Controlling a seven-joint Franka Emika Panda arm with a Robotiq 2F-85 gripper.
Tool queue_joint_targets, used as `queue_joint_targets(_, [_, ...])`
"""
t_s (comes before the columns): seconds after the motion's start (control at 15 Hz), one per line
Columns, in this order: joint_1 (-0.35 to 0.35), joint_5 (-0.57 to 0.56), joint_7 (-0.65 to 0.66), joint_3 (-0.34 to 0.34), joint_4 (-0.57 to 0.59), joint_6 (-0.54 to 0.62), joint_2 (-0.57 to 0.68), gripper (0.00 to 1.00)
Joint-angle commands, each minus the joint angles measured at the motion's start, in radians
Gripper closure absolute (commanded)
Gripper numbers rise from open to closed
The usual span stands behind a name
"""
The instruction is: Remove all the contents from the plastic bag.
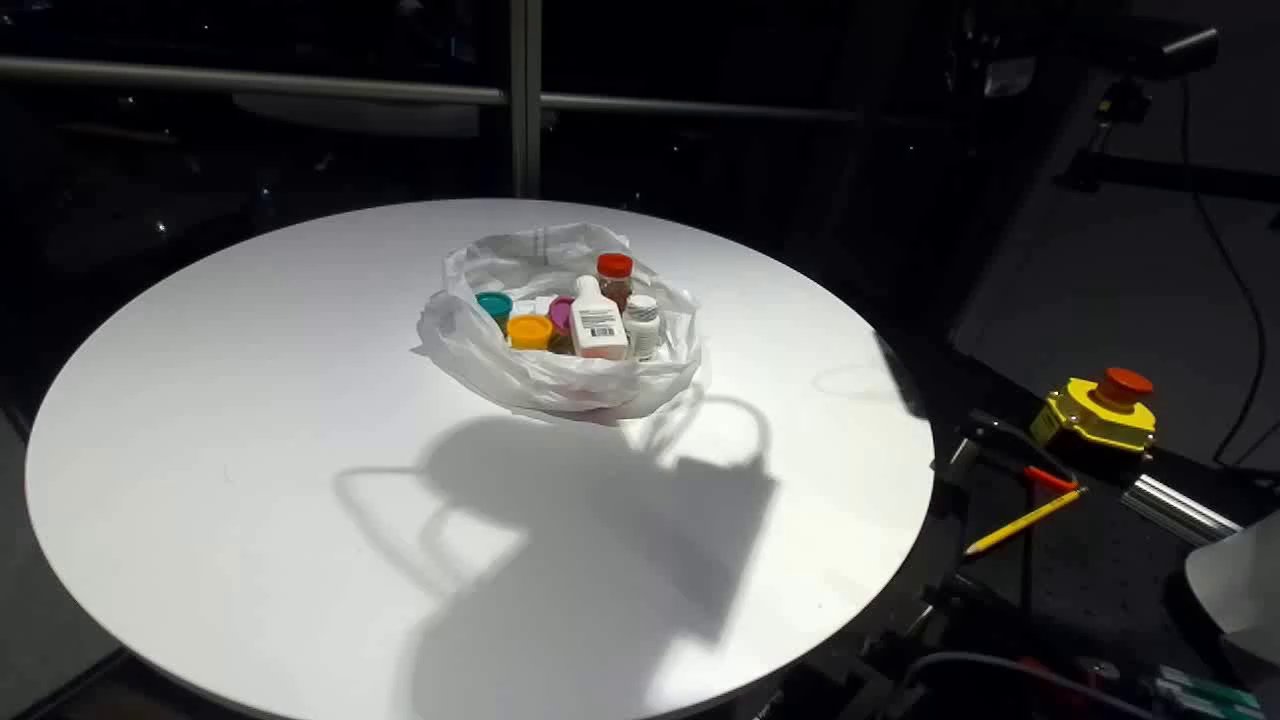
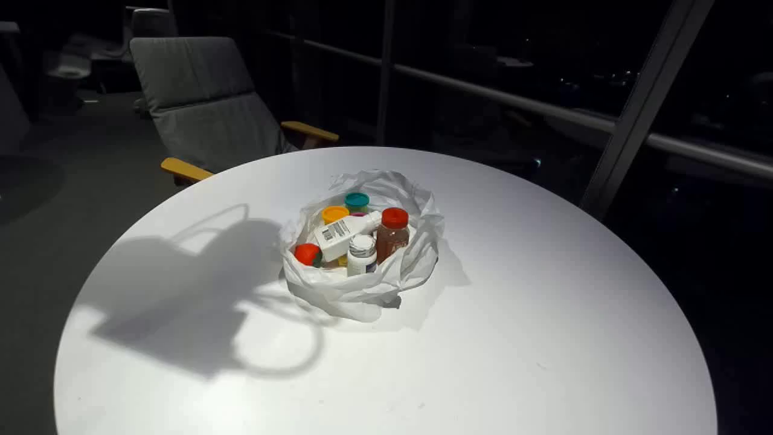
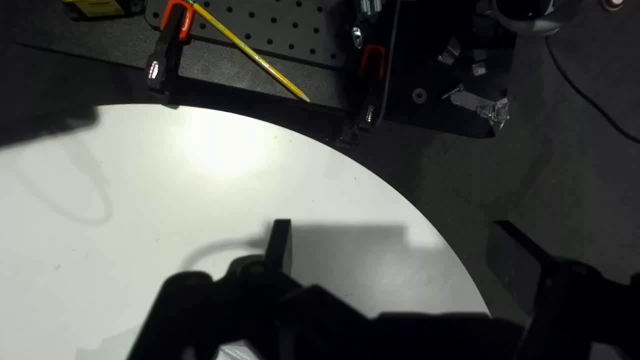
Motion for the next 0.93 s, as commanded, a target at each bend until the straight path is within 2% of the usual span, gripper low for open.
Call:
queue_joint_targets(0.0, [-0.013,0.004,-0.004,0.012,0.003,-0.002,0.000,0.00])
queue_joint_targets(0.6, [-0.013,0.004,-0.004,0.012,0.010,-0.002,0.000,0.00])
queue_joint_targets(0.67, [-0.016,0.002,0.015,0.016,0.006,0.019,0.002,0.00])
queue_joint_targets(0.87, [-0.031,0.033,0.080,0.014,0.015,0.173,0.043,0.00])
